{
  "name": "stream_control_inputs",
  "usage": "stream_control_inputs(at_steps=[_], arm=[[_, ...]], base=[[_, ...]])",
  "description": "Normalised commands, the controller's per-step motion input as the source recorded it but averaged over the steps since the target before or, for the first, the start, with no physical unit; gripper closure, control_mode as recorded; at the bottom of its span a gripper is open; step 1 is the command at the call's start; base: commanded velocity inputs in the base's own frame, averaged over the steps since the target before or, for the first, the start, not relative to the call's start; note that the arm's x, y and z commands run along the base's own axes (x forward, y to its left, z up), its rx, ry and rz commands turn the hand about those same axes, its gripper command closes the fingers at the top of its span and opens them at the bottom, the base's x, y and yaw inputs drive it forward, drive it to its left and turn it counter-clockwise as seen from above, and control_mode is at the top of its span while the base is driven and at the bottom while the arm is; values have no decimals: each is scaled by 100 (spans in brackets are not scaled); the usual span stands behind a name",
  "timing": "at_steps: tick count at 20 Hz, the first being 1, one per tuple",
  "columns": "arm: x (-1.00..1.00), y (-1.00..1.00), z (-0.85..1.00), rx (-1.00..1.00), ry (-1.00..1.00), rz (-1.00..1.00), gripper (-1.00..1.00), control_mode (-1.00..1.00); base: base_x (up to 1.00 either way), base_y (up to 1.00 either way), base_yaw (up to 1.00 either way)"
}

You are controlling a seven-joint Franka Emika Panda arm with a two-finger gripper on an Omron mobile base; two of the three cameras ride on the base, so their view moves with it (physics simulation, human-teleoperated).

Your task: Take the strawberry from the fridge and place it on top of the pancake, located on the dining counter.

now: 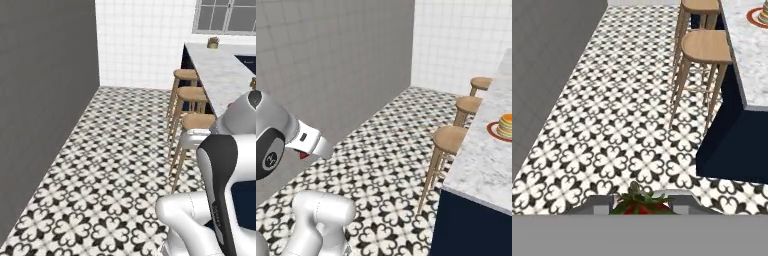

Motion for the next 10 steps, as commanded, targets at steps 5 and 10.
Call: stream_control_inputs(at_steps=[5, 10], arm=[[0, 0, 0, 0, 0, 0, 100, 100], [0, 0, 0, 0, 0, 0, 100, 100]], base=[[87, 55, -58], [44, 68, -64]])
